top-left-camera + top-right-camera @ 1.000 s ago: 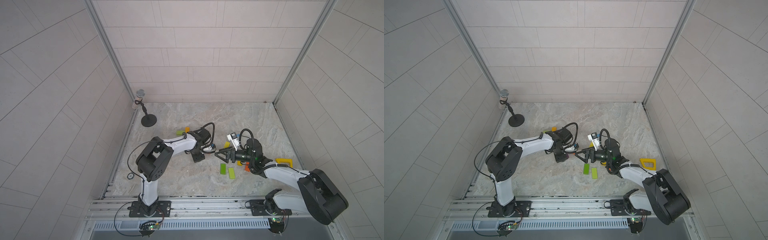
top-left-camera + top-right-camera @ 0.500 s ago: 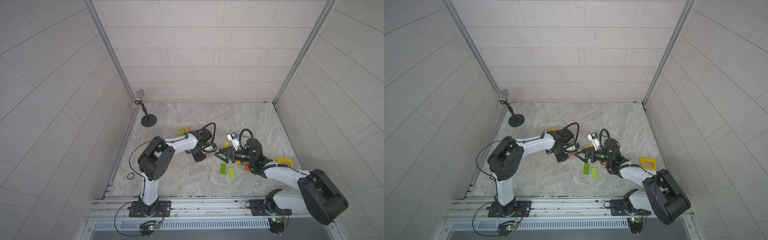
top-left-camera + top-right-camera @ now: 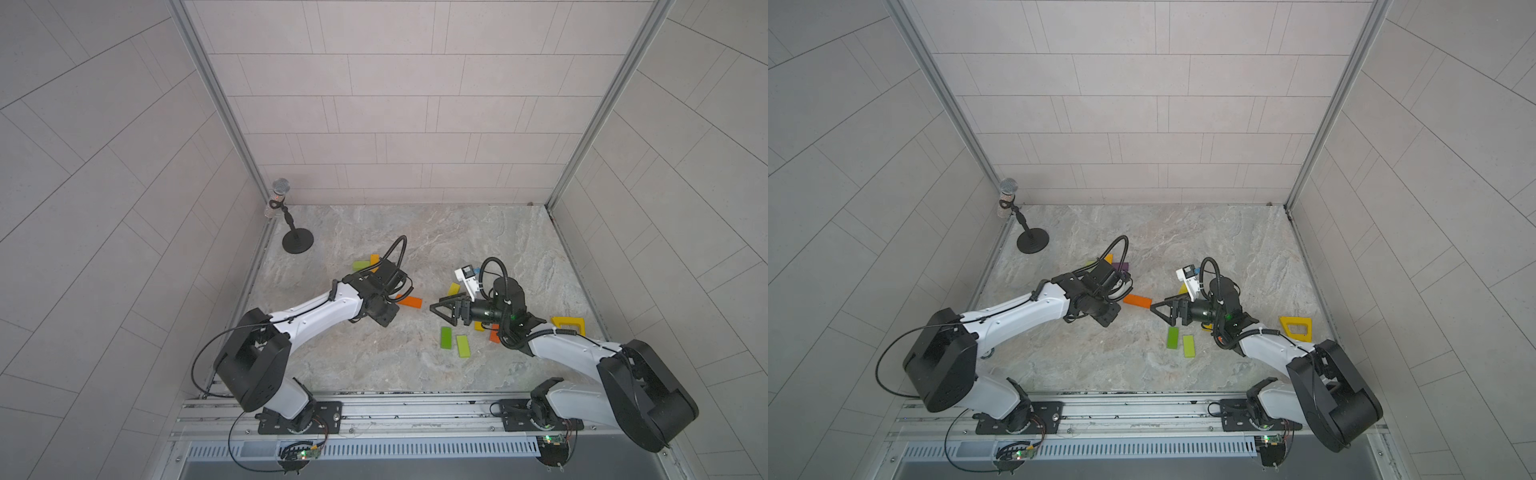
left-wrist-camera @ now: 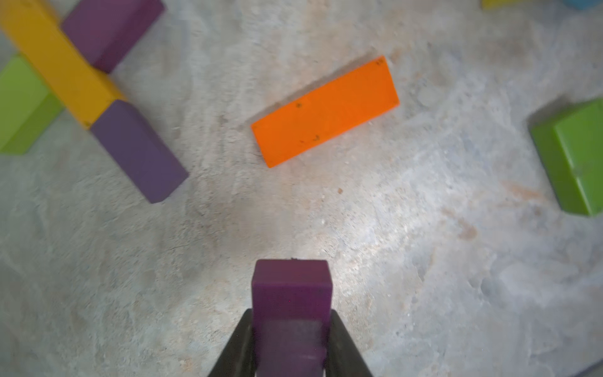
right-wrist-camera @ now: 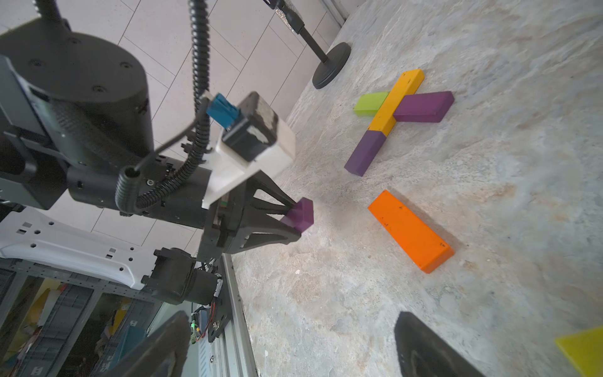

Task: Assemble the letter t with building blocks
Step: Assemble the building block at the center of the board.

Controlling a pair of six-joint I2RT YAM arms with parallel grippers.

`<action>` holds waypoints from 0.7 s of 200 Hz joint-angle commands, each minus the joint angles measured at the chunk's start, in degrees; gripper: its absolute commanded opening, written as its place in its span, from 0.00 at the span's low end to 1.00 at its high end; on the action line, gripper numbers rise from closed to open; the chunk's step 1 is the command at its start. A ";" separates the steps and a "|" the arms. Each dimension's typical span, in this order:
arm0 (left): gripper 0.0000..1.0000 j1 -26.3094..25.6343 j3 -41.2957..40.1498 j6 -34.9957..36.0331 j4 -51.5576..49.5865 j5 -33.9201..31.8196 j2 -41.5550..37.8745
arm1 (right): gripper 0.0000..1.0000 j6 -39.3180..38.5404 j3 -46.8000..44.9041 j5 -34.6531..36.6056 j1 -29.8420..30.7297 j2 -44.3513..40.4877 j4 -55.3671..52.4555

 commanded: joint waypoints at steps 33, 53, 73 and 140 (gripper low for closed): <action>0.14 1.17 -1.49 -25.15 -2.61 -14.15 -3.56 | 1.00 -2.35 -0.83 3.42 0.09 0.38 -0.71; 0.14 1.78 -1.69 -27.59 -3.82 -14.21 -2.50 | 1.00 -2.29 -0.99 3.48 0.08 0.52 -0.25; 0.14 2.35 -3.11 -28.63 -2.14 -12.57 -2.22 | 1.00 -2.14 -1.28 3.63 0.07 0.28 0.20; 0.15 4.84 -4.31 -28.09 3.63 -7.88 2.62 | 1.00 -1.82 -1.44 3.59 0.09 0.84 1.08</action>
